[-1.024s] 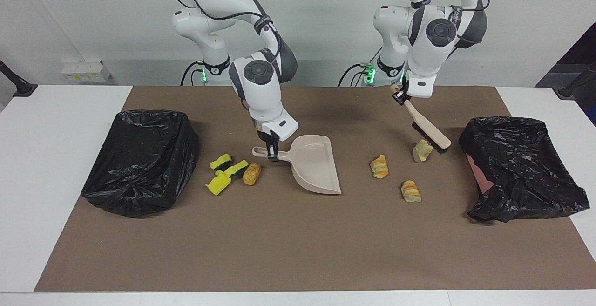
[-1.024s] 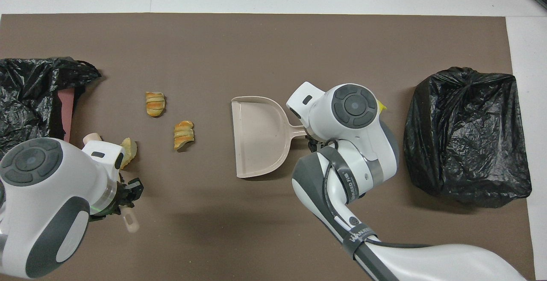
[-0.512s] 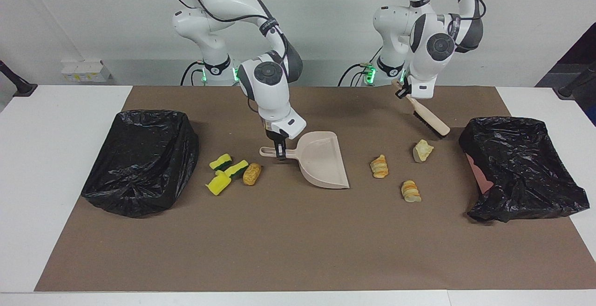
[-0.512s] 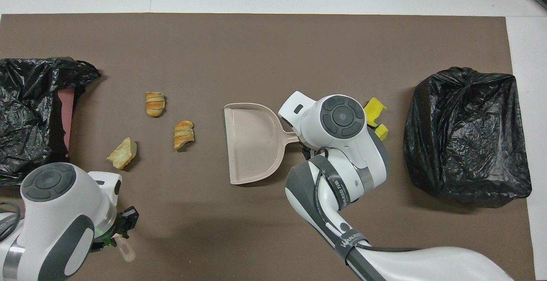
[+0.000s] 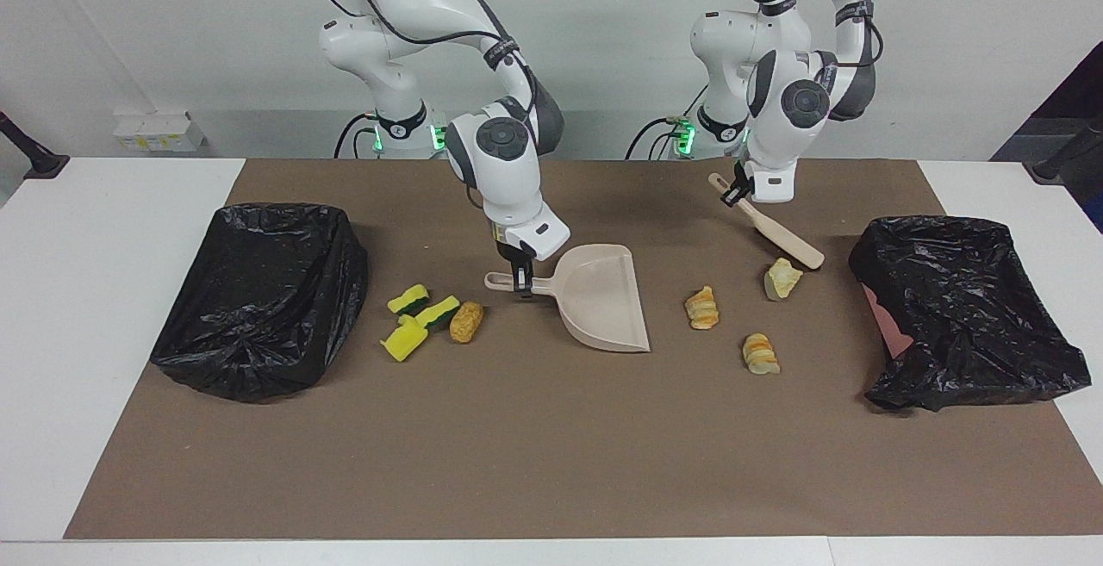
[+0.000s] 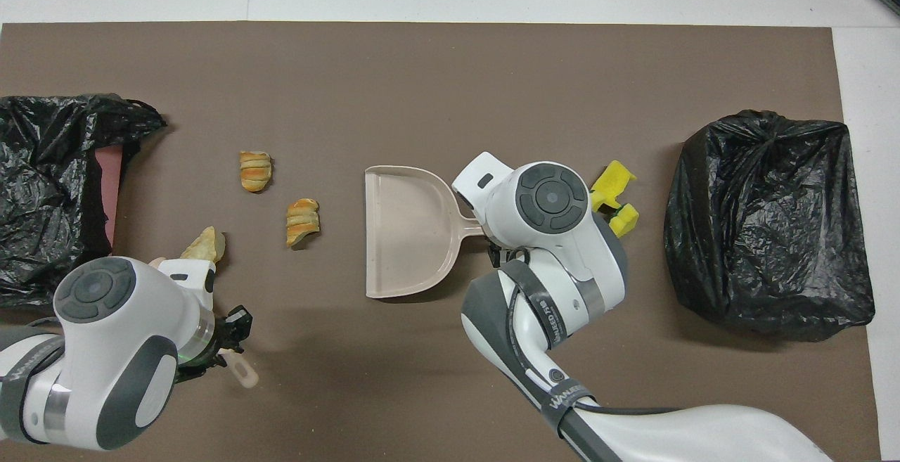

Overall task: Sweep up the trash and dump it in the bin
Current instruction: 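Sweep the bread chunks into the dustpan with the left gripper's brush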

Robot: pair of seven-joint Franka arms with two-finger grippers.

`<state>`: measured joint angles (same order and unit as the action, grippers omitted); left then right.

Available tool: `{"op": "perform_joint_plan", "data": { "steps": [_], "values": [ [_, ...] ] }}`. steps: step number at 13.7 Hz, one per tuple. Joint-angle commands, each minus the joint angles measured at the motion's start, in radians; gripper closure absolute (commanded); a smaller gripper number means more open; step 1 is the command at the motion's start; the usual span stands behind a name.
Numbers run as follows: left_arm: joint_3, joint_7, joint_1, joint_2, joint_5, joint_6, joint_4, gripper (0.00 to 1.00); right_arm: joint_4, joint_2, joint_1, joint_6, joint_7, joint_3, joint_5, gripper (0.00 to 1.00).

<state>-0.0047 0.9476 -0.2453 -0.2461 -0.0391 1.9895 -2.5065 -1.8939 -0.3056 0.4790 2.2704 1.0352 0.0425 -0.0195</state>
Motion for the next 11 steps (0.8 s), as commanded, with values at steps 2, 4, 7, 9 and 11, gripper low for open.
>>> {"op": "perform_joint_plan", "data": {
  "steps": [2, 4, 7, 9, 11],
  "values": [
    [-0.003, -0.027, -0.019, 0.094, -0.025, 0.092, 0.095, 1.00, -0.008, -0.015, 0.013, 0.041, -0.070, 0.002, 0.000, 1.00],
    [-0.005, -0.125, -0.048, 0.097, -0.025, 0.098, 0.101, 1.00, -0.008, -0.015, 0.013, 0.041, -0.072, 0.002, 0.000, 1.00],
    [-0.005, -0.253, -0.121, 0.093, -0.025, 0.098, 0.101, 1.00, -0.010, -0.018, 0.012, 0.041, -0.073, 0.002, -0.002, 1.00],
    [-0.006, -0.323, -0.169, 0.090, -0.025, 0.101, 0.101, 1.00, -0.010, -0.018, 0.012, 0.041, -0.086, 0.002, -0.002, 1.00],
    [-0.006, -0.368, -0.221, 0.091, -0.025, 0.100, 0.101, 1.00, -0.008, -0.021, 0.012, 0.043, -0.095, 0.002, -0.002, 1.00]
  ]
}}
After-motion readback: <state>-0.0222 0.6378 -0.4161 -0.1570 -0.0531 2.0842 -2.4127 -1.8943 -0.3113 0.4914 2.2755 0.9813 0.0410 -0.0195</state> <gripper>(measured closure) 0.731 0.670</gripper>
